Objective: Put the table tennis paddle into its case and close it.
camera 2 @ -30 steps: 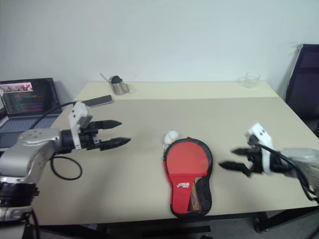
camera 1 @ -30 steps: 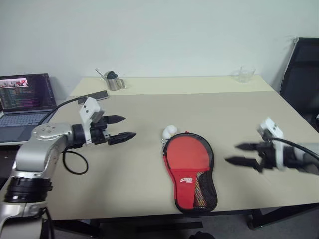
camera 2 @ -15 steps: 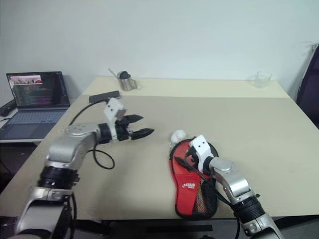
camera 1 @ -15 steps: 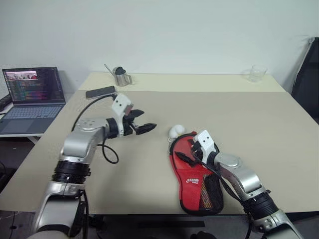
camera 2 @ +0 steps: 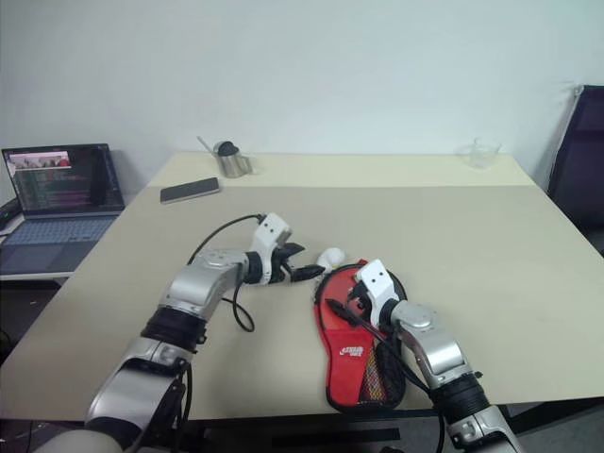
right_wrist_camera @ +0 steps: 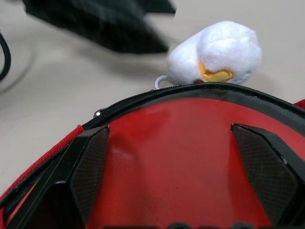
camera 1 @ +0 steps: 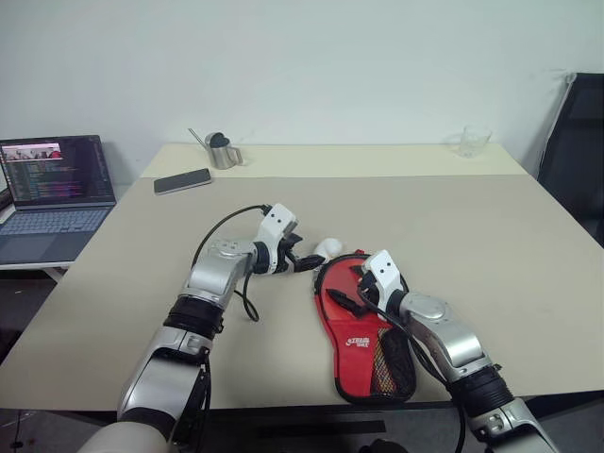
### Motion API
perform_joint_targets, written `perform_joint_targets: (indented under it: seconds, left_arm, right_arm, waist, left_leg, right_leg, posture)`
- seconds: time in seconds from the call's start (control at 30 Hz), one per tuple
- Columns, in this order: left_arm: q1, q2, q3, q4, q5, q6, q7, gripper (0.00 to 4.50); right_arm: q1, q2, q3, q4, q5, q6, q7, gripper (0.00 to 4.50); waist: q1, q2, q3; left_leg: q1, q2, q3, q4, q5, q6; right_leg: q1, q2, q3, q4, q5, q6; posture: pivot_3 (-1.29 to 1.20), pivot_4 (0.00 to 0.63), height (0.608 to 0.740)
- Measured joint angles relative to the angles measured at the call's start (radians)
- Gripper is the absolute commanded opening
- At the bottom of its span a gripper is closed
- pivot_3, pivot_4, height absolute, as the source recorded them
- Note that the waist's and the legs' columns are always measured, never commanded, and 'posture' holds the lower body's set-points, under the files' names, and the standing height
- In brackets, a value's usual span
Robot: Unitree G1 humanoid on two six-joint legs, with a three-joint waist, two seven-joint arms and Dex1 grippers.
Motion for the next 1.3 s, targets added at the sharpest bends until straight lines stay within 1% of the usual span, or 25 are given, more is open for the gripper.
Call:
perform_joint_targets:
  seconds: [0.27, 0.5, 0.6, 0.7, 0.8, 0.9, 0.97, 1.0, 1.13, 1.3]
  left_arm:
    - [-0.084, -0.096, 0.002, 0.231, 0.072, -0.16, 0.061, 4.5]
    - [-0.154, -0.18, 0.051, 0.466, 0.095, -0.255, 0.194, 4.5]
    - [-0.183, -0.208, 0.058, 0.534, 0.114, -0.281, 0.233, 3.88]
    - [-0.202, -0.24, 0.059, 0.586, 0.134, -0.302, 0.256, 2.81]
    - [-0.222, -0.257, 0.066, 0.622, 0.144, -0.308, 0.276, 1.67]
    - [-0.24, -0.266, 0.072, 0.643, 0.155, -0.321, 0.307, 0.68]
    - [-0.259, -0.272, 0.078, 0.668, 0.165, -0.33, 0.351, 0.22]
    - [-0.265, -0.273, 0.078, 0.677, 0.172, -0.34, 0.373, 0.15]
    - [-0.306, -0.273, 0.074, 0.723, 0.22, -0.373, 0.463, 0.15]
    - [-0.365, -0.277, 0.038, 0.781, 0.304, -0.408, 0.561, 0.15]
  right_arm:
    - [0.002, 0.016, -0.014, -0.005, -0.01, 0.02, 0.0, 4.47]
    - [0.016, 0.029, -0.019, -0.02, -0.01, 0.045, -0.002, 4.47]
    - [0.017, 0.03, -0.019, -0.022, -0.01, 0.055, -0.002, 4.5]
    - [0.018, 0.03, -0.018, -0.022, -0.01, 0.069, -0.001, 4.5]
    - [0.02, 0.029, -0.018, -0.028, -0.01, 0.079, 0.0, 4.5]
    - [0.023, 0.027, -0.019, -0.039, -0.008, 0.09, 0.001, 4.5]
    - [0.024, 0.028, -0.019, -0.045, -0.007, 0.1, 0.001, 4.5]
    - [0.024, 0.028, -0.019, -0.05, -0.007, 0.106, 0.001, 4.5]
    - [0.025, 0.027, -0.019, -0.064, -0.006, 0.13, 0.001, 4.5]
    - [0.037, 0.024, -0.018, -0.1, 0.002, 0.165, 0.013, 4.5]
  waist:
    - [-0.002, -0.002, -0.003]
    - [-0.002, -0.003, -0.011]
    - [-0.001, -0.002, -0.013]
    - [-0.001, -0.002, -0.013]
    - [-0.001, -0.002, -0.013]
    - [-0.002, -0.002, -0.013]
    - [-0.002, -0.002, -0.013]
    - [-0.002, -0.002, -0.013]
    - [-0.002, -0.002, -0.013]
    - [-0.002, -0.002, -0.013]
  left_leg:
    - [0.0, 0.0, 0.0, 0.0, 0.0, 0.0]
    - [0.0, 0.0, 0.0, 0.0, 0.0, 0.0]
    - [0.003, 0.0, 0.0, 0.0, 0.0, 0.0]
    - [0.013, 0.0, -0.001, -0.002, -0.001, 0.002]
    - [0.013, 0.0, -0.001, -0.001, -0.002, 0.003]
    - [0.013, 0.0, -0.001, -0.001, -0.001, 0.001]
    - [0.013, 0.0, -0.001, -0.001, -0.001, 0.001]
    - [0.013, 0.0, -0.001, -0.001, -0.001, 0.001]
    - [0.013, 0.0, -0.001, -0.001, -0.001, 0.001]
    - [0.013, 0.0, -0.001, -0.001, -0.001, 0.001]
  right_leg:
    - [0.0, 0.0, 0.0, 0.0, 0.0, 0.0]
    - [0.0, -0.001, -0.001, 0.001, 0.0, 0.0]
    - [0.004, -0.001, -0.001, 0.0, 0.0, 0.0]
    - [0.015, 0.0, -0.002, -0.003, 0.0, 0.0]
    - [0.015, 0.003, -0.002, -0.002, 0.0, 0.001]
    - [0.015, 0.003, -0.001, -0.002, 0.0, 0.001]
    - [0.015, 0.003, -0.001, -0.002, 0.0, 0.001]
    - [0.015, 0.003, -0.001, -0.002, 0.0, 0.001]
    - [0.015, 0.003, -0.001, -0.002, 0.0, 0.001]
    - [0.014, 0.003, -0.002, -0.002, 0.0, 0.001]
  posture:
    - [0.0, 0.15, 0.74]
    - [0.0, 0.15, 0.74]
    - [0.0, 0.15, 0.74]
    - [0.0, 0.15, 0.74]
    - [0.0, 0.15, 0.74]
    - [0.0, 0.15, 0.74]
    - [0.0, 0.15, 0.74]
    - [0.0, 0.15, 0.74]
    - [0.0, 0.15, 0.74]
    - [0.0, 0.15, 0.74]
